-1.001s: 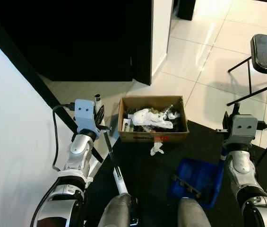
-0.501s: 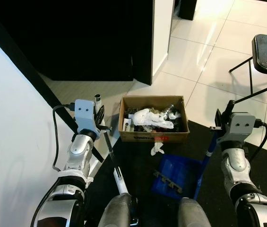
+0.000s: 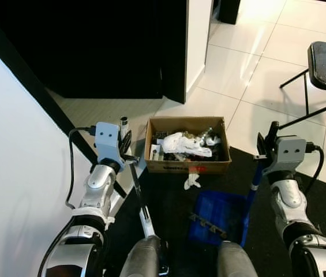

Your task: Sweep floor

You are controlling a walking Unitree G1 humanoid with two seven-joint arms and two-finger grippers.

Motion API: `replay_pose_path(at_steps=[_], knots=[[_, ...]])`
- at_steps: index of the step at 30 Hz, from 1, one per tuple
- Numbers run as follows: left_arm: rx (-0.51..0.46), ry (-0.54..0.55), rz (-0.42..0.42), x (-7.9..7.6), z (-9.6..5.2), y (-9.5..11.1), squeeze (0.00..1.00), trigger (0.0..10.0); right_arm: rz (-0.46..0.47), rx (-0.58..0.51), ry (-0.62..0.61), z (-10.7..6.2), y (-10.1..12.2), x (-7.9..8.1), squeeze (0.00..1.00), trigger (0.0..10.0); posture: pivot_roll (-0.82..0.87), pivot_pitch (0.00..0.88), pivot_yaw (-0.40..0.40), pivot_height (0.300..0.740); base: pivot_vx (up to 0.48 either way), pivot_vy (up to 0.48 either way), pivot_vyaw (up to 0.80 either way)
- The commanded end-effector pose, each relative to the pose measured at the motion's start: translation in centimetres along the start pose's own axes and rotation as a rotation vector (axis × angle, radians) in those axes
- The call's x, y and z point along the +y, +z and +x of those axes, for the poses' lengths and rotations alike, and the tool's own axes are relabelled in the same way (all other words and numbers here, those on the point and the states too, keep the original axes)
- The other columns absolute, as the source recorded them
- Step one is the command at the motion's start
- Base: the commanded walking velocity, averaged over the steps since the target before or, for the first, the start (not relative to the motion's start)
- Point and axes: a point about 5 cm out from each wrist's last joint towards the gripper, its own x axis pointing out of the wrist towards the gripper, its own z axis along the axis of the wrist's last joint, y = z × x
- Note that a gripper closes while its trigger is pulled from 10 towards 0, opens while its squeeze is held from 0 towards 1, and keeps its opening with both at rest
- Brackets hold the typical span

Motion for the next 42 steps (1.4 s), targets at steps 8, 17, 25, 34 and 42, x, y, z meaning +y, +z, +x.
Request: replay_pose_path(at_steps=[8,17,25,34,42], knots=[[0.035,0.024,-0.021,0.14,-0.29,-0.71,0.0,10.0,0.007,0.002,-0.013,0.42,0.22,-0.16,0.0,10.0,-0.01,0.006,0.051,0.74,0.0,0.0,0.0],[0.045,0.028,-0.011,0.22,-0.4,-0.87,0.0,10.0,0.006,0.028,0.04,0.36,-0.1,0.39,0.0,10.0,0.0,0.0,0.042,0.74,0.0,0.0,0.0],[0.041,0.027,-0.014,0.17,-0.38,-0.82,0.0,10.0,0.012,0.033,0.04,0.47,-0.11,0.5,0.0,10.0,0.0,0.0,0.038,0.74,0.0,0.0,0.0],[0.042,0.039,-0.017,0.08,-0.32,-0.86,0.0,10.0,0.022,0.047,0.028,0.35,-0.32,0.48,0.0,10.0,0.0,0.013,0.038,0.74,0.0,0.0,0.0],[0.031,0.07,-0.055,0.2,-0.36,-0.87,0.0,10.0,0.048,0.055,-0.005,0.03,-0.6,0.41,0.0,10.0,0.0,0.006,0.04,0.74,0.0,0.0,0.0]])
